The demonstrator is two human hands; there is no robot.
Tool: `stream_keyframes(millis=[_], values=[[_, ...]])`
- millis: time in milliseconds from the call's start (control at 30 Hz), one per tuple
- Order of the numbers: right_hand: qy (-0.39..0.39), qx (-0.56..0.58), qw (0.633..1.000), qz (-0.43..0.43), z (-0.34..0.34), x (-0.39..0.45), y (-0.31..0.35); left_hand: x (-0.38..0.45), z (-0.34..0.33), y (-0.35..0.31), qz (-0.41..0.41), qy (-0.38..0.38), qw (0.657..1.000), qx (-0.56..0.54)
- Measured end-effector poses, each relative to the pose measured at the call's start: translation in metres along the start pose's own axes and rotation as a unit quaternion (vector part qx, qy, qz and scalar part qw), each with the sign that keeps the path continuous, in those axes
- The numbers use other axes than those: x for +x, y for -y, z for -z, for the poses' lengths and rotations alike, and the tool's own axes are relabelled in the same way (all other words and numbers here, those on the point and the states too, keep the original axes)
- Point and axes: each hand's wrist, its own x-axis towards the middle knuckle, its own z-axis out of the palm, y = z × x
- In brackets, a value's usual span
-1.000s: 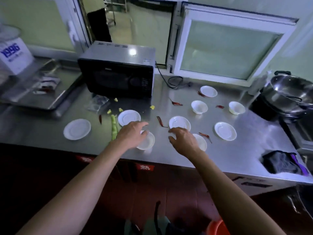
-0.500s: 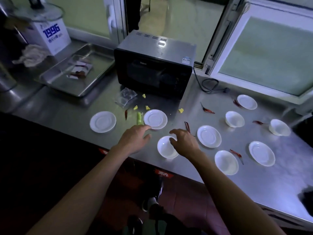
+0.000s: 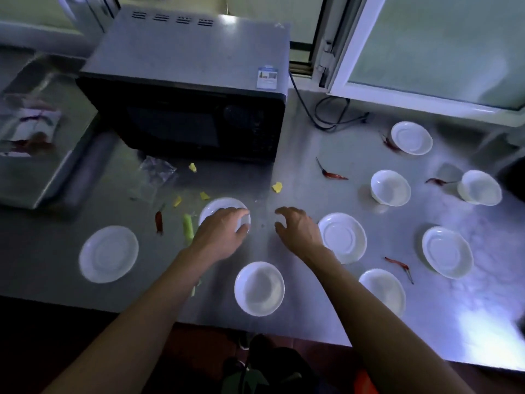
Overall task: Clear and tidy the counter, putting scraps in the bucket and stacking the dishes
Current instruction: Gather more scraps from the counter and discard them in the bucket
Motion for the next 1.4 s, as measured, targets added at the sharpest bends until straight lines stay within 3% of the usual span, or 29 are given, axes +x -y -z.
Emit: stream_keyframes(millis=[467,867,1133,1400], values=[[-0.026,0.006,0.999,-0.019,-0.010,0.100,-0.016,0.080,-0.009,0.011,0.019,0.038,0.999,-0.010],[-0.027,-0.057,0.997,-0.053,-0.027,0.124,-0.001,0.104,-0.007,0.045,-0.035,0.083,0.995,-0.035],[-0.083,0.040,0.989,-0.116,-0.035,0.121,0.016,0.111,-0.002,0.070,-0.060,0.098,0.993,-0.034],[-0.086,0.053,0.988,-0.119,-0.035,0.116,0.041,0.112,0.006,0.086,-0.064,0.083,0.994,-0.032]])
